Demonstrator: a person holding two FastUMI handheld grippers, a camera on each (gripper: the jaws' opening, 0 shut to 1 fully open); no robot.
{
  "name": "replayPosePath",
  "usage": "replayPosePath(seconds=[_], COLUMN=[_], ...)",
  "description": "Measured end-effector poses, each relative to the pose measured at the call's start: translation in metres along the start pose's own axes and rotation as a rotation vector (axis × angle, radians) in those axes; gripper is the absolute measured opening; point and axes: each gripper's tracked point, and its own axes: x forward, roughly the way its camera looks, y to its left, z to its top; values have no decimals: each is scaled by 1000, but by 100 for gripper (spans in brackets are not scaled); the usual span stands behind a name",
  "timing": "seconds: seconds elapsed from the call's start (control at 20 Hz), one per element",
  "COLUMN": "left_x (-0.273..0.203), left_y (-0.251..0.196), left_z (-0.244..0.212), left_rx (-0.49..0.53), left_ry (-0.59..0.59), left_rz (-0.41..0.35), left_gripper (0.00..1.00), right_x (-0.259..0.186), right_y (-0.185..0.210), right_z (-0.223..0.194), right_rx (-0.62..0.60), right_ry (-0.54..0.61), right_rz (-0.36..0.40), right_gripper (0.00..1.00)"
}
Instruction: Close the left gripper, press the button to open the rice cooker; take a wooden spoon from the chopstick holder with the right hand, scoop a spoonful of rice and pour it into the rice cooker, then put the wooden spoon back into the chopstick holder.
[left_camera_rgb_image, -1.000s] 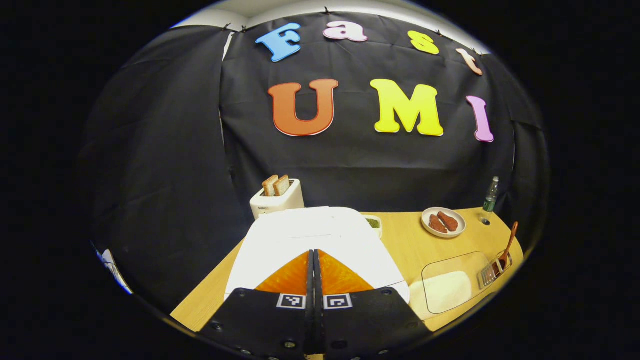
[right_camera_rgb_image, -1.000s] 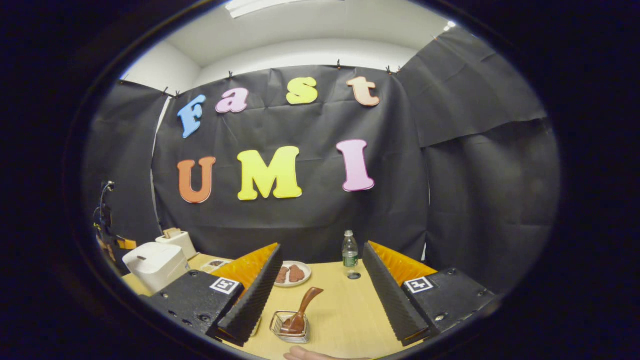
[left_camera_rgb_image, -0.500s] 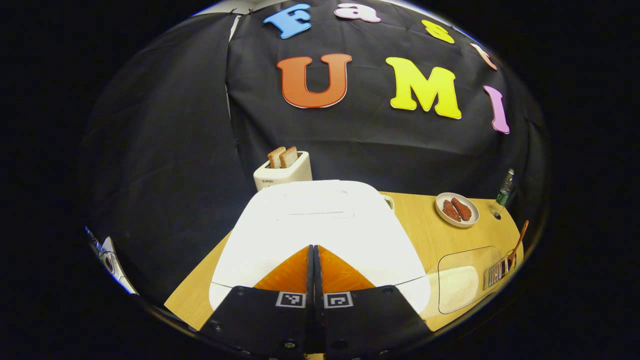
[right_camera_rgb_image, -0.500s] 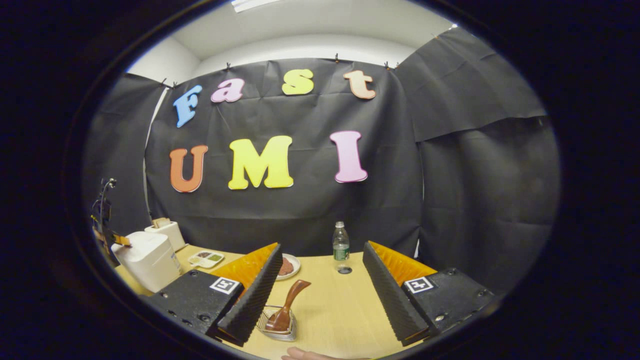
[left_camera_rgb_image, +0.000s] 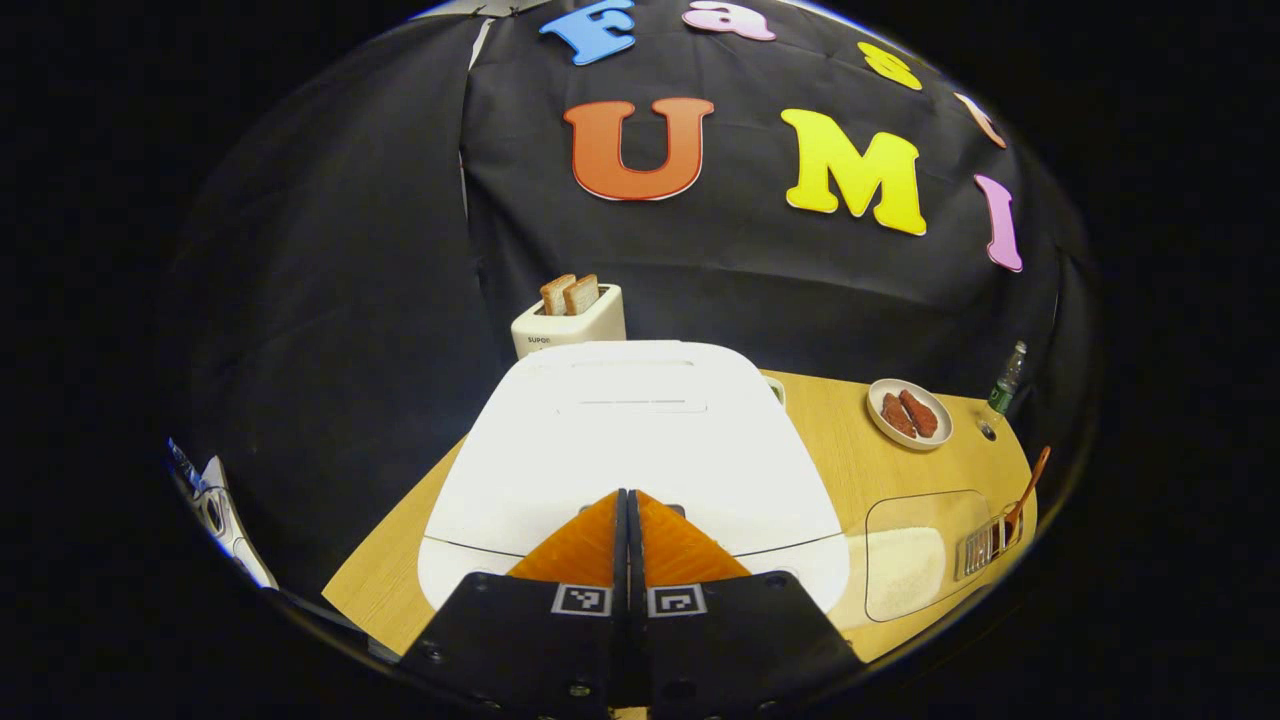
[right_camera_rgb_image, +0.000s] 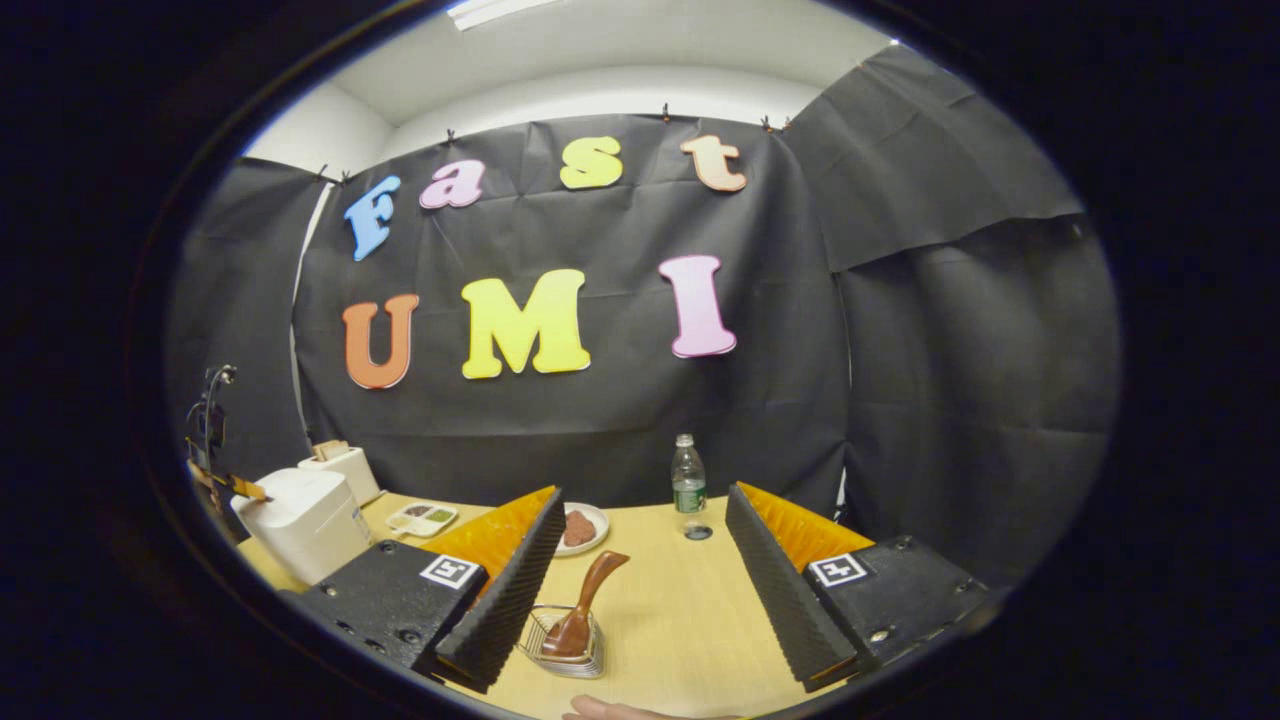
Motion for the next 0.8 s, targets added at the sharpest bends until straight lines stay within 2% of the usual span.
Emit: replayPosePath(seconds=[0.3, 0.55, 0.6, 0.7, 0.75, 0.8], left_x=[-8, -51, -61, -82, -94, -107], left_y=[2, 10, 11, 10, 8, 8], left_z=[16, 56, 62, 68, 70, 72], left_rx=[-35, -13, -14, 0, 10, 11], left_ry=[-78, -216, -247, -308, -332, -358], left_rz=[-9, 4, 4, -7, -4, -7], left_gripper=[0, 0, 4, 31, 34, 51], right_x=[-16, -23, -23, -22, -20, -18], right_y=[-1, -2, -4, -6, -6, -6], right_z=[-5, -12, -13, -17, -20, -25], right_rx=[-37, -51, -47, -42, -36, -27], right_ry=[11, 20, 21, 29, 39, 53], right_rz=[-3, -4, -4, -5, -3, 1], right_gripper=[100, 100, 100, 100, 100, 100])
